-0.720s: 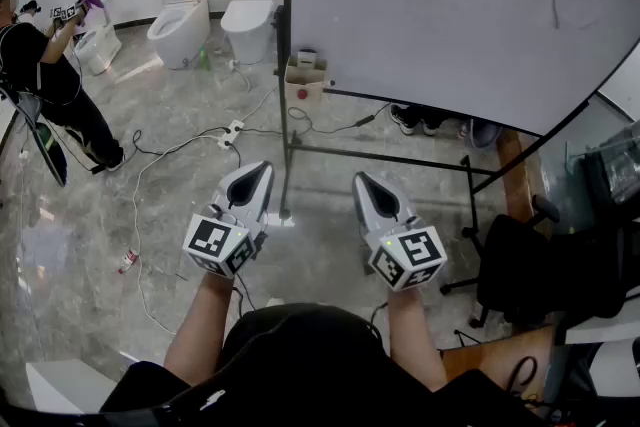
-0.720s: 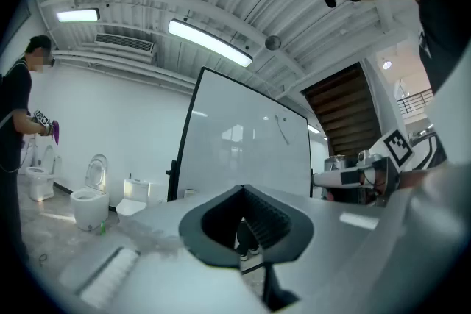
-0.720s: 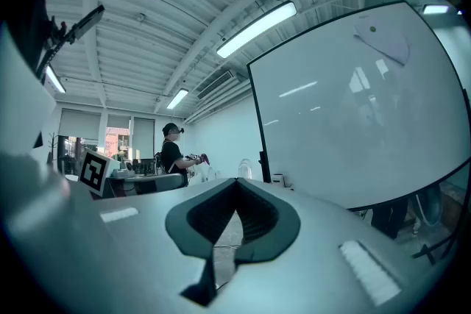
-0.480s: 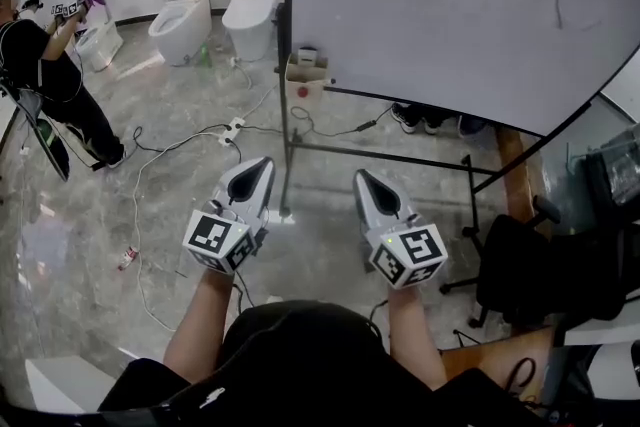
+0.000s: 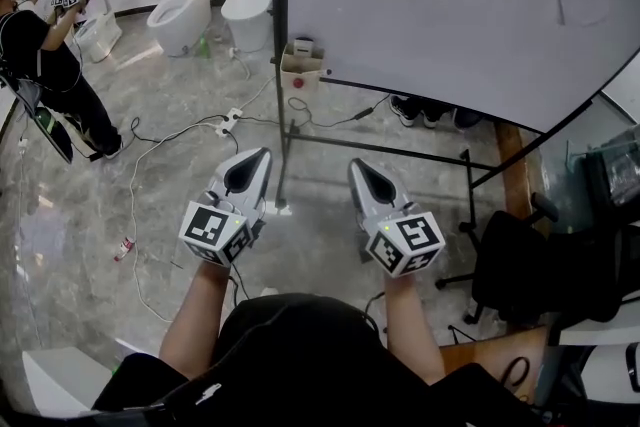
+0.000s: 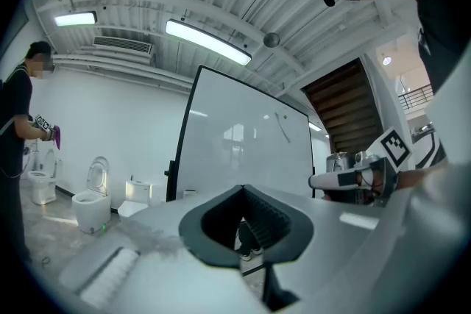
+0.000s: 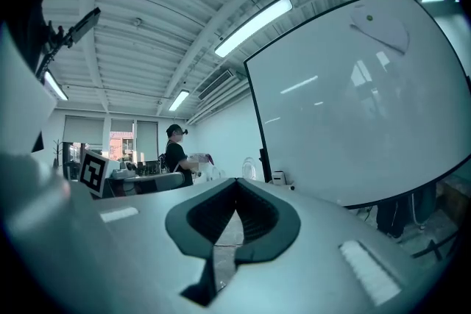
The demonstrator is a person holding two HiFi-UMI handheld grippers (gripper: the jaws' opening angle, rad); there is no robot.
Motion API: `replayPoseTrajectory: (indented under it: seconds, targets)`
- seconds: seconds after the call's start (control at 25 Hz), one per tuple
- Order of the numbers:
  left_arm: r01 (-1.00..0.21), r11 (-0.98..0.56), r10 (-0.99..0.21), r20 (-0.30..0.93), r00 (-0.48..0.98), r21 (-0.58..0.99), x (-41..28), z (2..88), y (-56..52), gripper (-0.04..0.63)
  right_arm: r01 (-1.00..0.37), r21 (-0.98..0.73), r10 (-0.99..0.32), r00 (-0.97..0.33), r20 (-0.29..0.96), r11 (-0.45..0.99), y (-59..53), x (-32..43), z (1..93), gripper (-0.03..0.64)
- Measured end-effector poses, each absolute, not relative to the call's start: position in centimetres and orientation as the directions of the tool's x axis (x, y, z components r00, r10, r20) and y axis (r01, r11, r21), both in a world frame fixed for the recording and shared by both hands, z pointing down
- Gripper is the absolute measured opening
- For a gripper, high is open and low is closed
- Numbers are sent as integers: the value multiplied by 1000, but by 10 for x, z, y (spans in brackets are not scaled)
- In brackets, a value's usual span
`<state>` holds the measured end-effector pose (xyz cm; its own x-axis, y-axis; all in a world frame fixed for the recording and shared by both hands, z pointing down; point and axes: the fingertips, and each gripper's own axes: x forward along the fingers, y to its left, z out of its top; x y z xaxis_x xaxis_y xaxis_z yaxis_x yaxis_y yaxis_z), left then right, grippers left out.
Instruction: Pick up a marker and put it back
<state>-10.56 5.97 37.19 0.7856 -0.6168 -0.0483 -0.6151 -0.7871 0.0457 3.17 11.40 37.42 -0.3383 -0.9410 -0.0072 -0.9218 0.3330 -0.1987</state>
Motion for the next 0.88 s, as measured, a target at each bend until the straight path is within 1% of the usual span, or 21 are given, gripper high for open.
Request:
replayPoseTrajectory:
  seconds: [0.24, 0.56, 0.88]
  targets:
    - [-618, -785, -620, -54, 783, 44, -90, 374, 60, 6, -920, -190, -936, -351, 14, 342, 112, 45, 383, 9]
    - [-641, -767, -641, -42, 767, 4, -71, 375, 60, 6, -913, -182, -928, -373, 3, 366, 119, 64, 381, 9]
    - [-668, -744, -668, -27, 744, 2, -63, 374, 51, 6, -911, -173, -925, -380, -5, 375, 108, 76, 380, 9]
